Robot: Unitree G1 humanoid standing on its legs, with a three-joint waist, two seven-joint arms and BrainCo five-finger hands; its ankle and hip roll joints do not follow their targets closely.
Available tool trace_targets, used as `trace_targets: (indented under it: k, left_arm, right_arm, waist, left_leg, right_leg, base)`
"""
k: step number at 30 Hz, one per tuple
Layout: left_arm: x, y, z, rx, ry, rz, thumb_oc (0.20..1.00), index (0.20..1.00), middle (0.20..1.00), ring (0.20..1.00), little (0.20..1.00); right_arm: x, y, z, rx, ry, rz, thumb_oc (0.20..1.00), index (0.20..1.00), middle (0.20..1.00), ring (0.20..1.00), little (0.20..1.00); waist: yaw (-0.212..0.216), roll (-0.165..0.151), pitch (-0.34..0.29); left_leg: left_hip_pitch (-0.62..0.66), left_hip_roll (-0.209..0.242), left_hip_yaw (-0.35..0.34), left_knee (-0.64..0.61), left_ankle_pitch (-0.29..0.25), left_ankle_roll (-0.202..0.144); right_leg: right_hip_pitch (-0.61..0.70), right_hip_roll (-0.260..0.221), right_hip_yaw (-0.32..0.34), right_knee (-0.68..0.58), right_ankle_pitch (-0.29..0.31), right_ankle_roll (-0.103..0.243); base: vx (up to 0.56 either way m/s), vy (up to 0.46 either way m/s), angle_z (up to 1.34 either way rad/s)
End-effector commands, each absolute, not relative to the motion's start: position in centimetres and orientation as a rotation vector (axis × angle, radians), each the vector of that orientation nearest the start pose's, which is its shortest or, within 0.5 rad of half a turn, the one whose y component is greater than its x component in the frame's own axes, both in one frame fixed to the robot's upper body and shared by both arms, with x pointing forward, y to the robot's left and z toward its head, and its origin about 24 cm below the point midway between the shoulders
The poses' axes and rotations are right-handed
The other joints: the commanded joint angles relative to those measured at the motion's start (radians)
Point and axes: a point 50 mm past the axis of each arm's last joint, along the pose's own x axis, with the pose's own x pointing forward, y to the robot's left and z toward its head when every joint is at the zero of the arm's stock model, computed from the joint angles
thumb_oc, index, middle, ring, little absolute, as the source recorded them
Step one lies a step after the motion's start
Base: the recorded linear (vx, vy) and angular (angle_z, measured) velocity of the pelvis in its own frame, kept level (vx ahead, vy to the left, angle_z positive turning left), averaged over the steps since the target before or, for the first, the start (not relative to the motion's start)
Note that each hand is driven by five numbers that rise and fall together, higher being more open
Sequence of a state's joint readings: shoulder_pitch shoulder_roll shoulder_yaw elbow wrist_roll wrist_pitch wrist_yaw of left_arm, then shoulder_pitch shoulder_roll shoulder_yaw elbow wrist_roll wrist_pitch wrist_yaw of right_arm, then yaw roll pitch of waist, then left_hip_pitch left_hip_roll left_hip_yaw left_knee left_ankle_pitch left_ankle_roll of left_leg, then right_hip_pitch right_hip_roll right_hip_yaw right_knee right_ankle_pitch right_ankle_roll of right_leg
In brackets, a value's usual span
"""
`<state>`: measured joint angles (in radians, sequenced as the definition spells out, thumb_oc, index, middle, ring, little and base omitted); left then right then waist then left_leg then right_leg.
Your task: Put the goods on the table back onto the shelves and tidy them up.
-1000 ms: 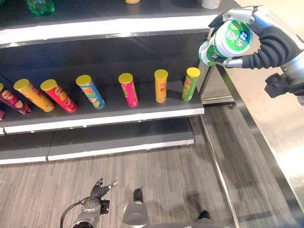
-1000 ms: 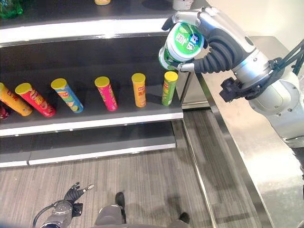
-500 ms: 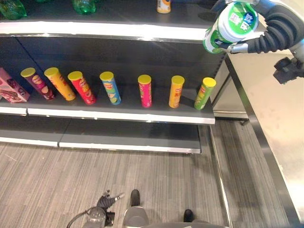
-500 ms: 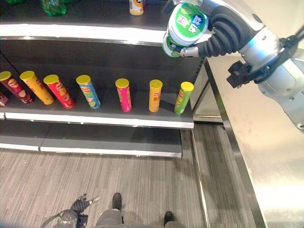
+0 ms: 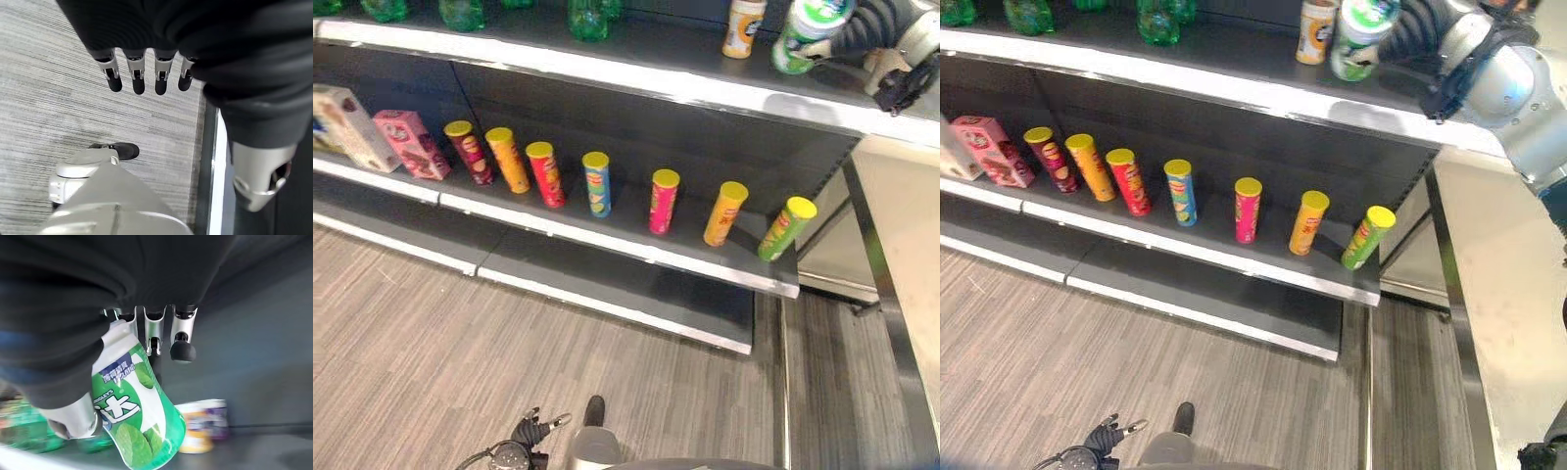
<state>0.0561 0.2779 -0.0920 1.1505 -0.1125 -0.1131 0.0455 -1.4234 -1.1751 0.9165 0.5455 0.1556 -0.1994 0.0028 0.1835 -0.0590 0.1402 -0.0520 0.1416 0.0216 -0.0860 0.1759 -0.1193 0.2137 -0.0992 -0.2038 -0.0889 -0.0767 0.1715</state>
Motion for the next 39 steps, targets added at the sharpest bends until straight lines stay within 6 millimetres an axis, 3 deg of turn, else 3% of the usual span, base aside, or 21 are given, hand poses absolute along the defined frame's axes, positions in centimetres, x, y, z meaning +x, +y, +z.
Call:
trace_targets:
  k: [1, 2, 8, 27, 39]
  left_arm:
    - [10.8, 26.9, -14.2, 0.280, 1.030, 0.190, 1.000, 1.000, 1.000, 1.000, 1.000]
    - [10.6, 26.9, -14.3, 0.276, 1.037, 0.187, 1.000, 1.000, 1.000, 1.000, 1.000]
    - [10.0, 26.1, -14.7, 0.274, 1.059, 0.141, 1.000, 1.000, 1.000, 1.000, 1.000]
    - [9.7, 25.1, -15.1, 0.255, 1.075, 0.118, 1.000, 1.000, 1.000, 1.000, 1.000]
    - [9.8, 24.9, -15.2, 0.249, 1.083, 0.117, 1.000, 1.000, 1.000, 1.000, 1.000]
  right_arm:
    - [34.4, -24.4, 39.4, -1.296, -0.599, -0.111, 0.200, 0.200, 0.200, 0.200, 0.200]
    - [35.1, -25.9, 38.9, -1.267, -0.517, -0.149, 0.200, 0.200, 0.200, 0.200, 0.200]
    - [36.1, -28.9, 37.4, -1.095, -0.389, -0.227, 0.200, 0.200, 0.200, 0.200, 0.200]
    - [36.5, -28.7, 37.0, -1.074, -0.371, -0.218, 0.200, 0.200, 0.200, 0.200, 0.200]
    - [37.4, -29.7, 34.9, -1.007, -0.290, -0.240, 0.200, 0.200, 0.200, 0.200, 0.200]
  waist:
    - [0.020, -0.019, -0.042]
    - [0.027, -0.017, -0.044]
    - [0.046, -0.008, -0.043]
    - [0.075, -0.023, -0.030]
    - [0.083, -0.023, -0.029]
  left_leg:
    - [0.096, 0.018, 0.115, 0.038, -0.152, -0.079]
    - [0.095, 0.018, 0.108, 0.033, -0.146, -0.082]
    - [0.090, 0.016, 0.093, 0.028, -0.137, -0.088]
    - [0.074, 0.022, 0.061, 0.022, -0.130, -0.097]
    - [0.076, 0.021, 0.056, 0.022, -0.131, -0.096]
  right_leg:
    - [-0.123, 0.043, 0.007, 0.090, -0.054, 0.023]
    - [-0.122, 0.042, -0.005, 0.091, -0.054, 0.023]
    - [-0.115, 0.042, -0.031, 0.091, -0.057, 0.021]
    - [-0.107, 0.049, -0.078, 0.091, -0.070, 0.015]
    - [-0.098, 0.048, -0.093, 0.088, -0.072, 0.013]
  base:
    - [0.02, -0.054, 0.24]
    - [0.02, -0.033, 0.14]
    - [0.03, -0.039, 0.16]
    - [0.02, -0.015, 0.07]
    - [0.00, 0.000, 0.00]
